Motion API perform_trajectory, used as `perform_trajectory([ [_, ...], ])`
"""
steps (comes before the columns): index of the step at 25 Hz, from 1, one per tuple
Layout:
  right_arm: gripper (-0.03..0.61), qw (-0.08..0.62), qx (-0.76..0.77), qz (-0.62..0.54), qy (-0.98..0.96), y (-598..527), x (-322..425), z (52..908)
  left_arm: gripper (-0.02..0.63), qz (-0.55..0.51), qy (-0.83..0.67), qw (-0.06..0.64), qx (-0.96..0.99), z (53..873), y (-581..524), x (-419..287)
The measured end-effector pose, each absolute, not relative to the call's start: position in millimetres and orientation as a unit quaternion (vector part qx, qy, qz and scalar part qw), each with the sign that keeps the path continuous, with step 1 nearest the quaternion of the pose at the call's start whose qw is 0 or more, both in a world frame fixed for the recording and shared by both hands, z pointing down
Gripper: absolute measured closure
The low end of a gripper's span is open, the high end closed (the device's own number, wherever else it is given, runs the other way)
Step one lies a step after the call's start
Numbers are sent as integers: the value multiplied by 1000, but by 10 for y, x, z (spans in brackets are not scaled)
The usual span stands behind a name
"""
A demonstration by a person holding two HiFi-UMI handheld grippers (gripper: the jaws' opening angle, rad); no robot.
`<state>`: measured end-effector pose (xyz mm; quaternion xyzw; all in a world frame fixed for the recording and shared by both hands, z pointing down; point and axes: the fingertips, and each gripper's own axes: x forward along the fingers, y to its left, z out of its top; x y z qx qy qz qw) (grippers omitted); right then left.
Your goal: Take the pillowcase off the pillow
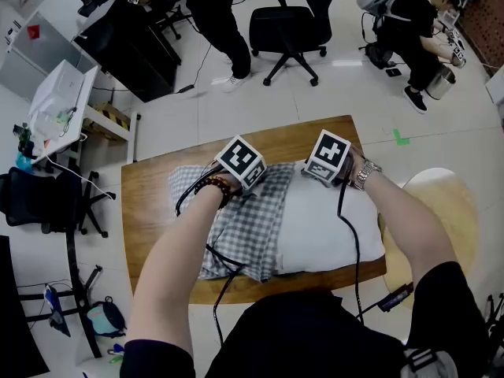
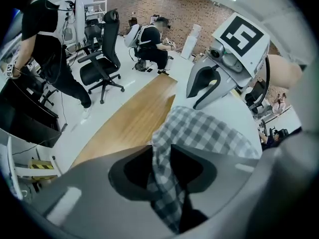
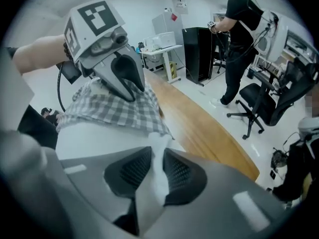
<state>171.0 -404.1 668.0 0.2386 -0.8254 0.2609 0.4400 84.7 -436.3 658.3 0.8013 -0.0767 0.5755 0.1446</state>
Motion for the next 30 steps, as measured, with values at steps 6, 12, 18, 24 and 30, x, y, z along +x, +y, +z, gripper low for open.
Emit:
perform_trajectory([
  [6,569,441,254,254,-822,-4065,1691,6590,594,578,-91,125,801,6521,-4441,778],
  [12,571,435,291,243,-817,-4100,1759,6391,600,559,-137,129,807,6349,-4612,590],
  [18,572,444,309,226,-810,-4018,1818,6203,600,544,-173,137,809,6239,-4628,410],
  [24,572,447,327,222,-802,-3897,1869,6096,600,540,-210,135,804,6119,-4632,173],
  [30,572,454,346,221,-791,-3787,1944,6025,599,536,-239,130,800,6032,-4629,-51],
])
